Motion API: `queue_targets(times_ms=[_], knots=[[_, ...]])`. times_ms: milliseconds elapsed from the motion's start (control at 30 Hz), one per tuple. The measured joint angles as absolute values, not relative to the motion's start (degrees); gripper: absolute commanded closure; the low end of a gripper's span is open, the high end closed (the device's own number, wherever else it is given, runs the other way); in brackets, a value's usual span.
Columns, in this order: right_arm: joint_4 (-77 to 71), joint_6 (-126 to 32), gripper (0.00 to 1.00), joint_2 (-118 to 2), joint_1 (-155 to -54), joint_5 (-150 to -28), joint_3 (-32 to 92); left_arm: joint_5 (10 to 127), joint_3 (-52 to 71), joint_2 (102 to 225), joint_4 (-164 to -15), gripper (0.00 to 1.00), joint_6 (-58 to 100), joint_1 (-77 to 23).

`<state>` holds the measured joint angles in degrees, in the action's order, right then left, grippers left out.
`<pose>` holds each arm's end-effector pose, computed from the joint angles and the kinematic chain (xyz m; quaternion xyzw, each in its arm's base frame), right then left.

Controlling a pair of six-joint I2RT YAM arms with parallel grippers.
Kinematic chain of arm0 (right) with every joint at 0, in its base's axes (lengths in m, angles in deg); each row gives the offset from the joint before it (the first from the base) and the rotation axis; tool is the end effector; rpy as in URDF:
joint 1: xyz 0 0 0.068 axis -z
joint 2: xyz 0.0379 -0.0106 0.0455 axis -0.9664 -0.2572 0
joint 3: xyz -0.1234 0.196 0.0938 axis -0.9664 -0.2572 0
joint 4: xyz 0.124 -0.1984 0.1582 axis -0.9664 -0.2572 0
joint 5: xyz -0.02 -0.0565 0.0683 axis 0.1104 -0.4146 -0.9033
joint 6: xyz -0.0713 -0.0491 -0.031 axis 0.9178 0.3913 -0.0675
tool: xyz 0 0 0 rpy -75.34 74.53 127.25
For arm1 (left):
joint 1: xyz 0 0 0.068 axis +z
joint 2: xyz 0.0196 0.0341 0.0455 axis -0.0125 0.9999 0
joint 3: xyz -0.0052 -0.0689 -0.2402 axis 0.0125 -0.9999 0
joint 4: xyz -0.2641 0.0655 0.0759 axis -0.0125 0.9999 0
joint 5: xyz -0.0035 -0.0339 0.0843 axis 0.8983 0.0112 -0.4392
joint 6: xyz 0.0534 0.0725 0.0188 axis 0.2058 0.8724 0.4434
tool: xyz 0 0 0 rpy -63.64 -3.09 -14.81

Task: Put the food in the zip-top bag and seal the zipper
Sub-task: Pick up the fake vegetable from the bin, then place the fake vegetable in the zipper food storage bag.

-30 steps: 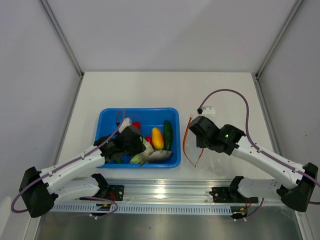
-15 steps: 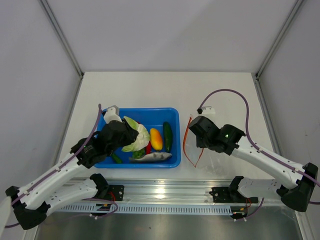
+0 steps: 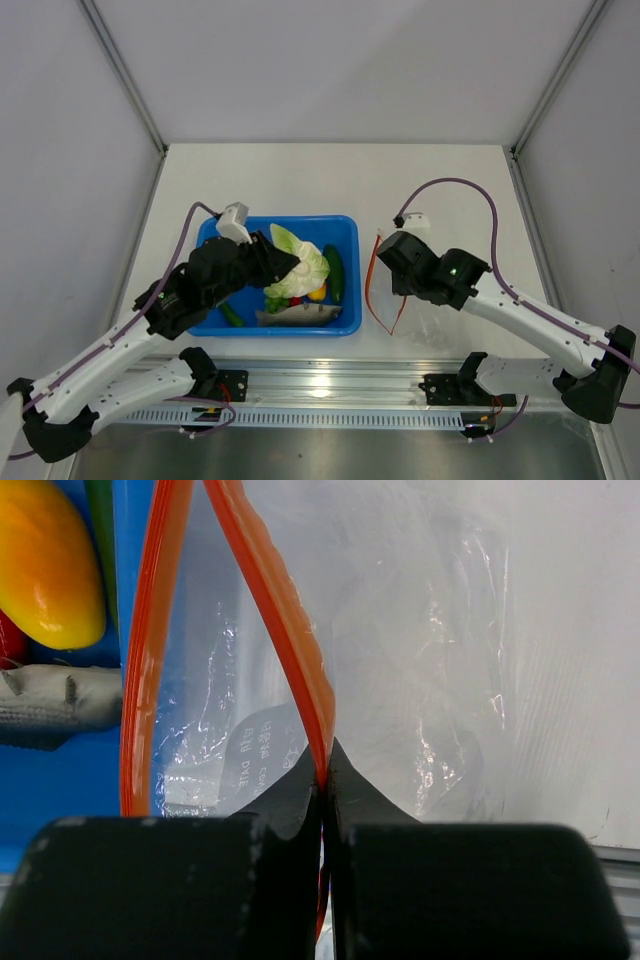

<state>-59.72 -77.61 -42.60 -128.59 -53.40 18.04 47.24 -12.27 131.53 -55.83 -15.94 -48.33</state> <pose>0.1889 0.1910 0.2572 -0.0670 0.9354 0.0251 0.3463 0.1774 -0.1665 0.3087 -0.0706 0.8326 -0.3388 0.4325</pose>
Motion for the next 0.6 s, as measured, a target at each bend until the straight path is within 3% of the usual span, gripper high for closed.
queue_targets(times_ms=[267,600], knots=[[-58.74,-77.63,1.0,-43.27,-128.59,-53.99,18.04,59.63,-12.27,138.24,-64.9,1.0,-20.01,-48.51],[-57.82,-77.63,1.0,-43.67,-128.59,-54.49,18.06,65.88,-11.13,145.8,-71.9,0.99,-23.92,-52.4]])
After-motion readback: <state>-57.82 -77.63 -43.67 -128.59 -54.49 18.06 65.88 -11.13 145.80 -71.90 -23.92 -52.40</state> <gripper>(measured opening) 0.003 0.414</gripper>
